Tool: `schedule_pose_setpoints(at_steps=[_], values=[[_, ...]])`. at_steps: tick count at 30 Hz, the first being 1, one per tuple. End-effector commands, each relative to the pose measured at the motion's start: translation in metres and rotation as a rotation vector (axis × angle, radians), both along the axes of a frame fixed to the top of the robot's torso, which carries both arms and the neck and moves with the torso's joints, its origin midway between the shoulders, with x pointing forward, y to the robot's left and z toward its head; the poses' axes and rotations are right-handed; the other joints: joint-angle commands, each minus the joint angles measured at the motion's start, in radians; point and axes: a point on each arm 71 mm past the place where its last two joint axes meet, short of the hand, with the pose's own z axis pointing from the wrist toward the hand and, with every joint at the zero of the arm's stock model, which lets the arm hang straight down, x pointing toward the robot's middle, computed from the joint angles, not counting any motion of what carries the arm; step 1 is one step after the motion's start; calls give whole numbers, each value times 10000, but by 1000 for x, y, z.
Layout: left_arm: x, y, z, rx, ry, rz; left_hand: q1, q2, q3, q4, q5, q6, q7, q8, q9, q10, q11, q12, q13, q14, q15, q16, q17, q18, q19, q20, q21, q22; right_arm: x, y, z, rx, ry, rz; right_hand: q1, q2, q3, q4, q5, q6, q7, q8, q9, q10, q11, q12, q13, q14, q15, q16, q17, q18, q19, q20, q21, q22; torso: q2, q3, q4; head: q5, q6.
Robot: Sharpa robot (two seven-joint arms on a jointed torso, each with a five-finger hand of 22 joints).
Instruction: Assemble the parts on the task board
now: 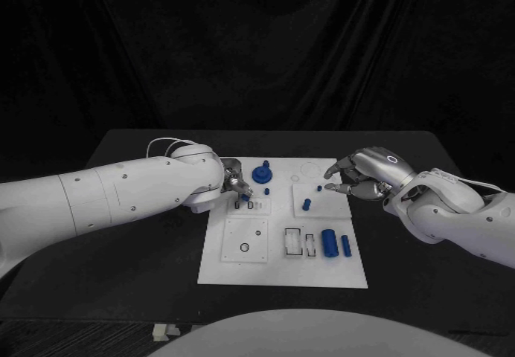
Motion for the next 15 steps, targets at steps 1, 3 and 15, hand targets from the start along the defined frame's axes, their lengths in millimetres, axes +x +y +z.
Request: schedule_pose_setpoints(at_steps=[1,3,15], values=[[-2,-3,-1,-48,51,-193,30,77,152,-105,36,-50,-17,-57,12,1061,-45,35,2634,1058,-76,26,2632,-34,-23,-23,-36,931,0,-1,-2,-61,81,-137,-4,105,-29,-16,-3,7,54,-79,-21,1059,58,26,2634,649,66,-76,922,130,-80,35,-83,1531,5,-3,-8,16,1],[-2,-3,-1,-38,70,-204,30,77,152,-105,36,-50,-17,-57,12,1061,-45,35,2634,1058,-76,26,2632,-34,-23,-23,-36,931,0,-1,-2,-63,85,-137,-4,105,-29,-16,-3,7,54,-79,-21,1059,58,26,2634,649,66,-76,922,130,-80,35,-83,1531,5,-1,-7,18,1],[-3,-6,-4,-59,132,-278,25,94,188,-101,44,-54,-12,-73,22,1061,-39,35,2634,1058,-71,26,2632,-33,-29,-21,-47,926,0,0,-2,-64,88,-130,-4,105,-29,-16,-3,7,54,-79,-21,1059,58,26,2634,649,66,-76,922,130,-80,35,-83,1531,4,-4,-14,46,1]])
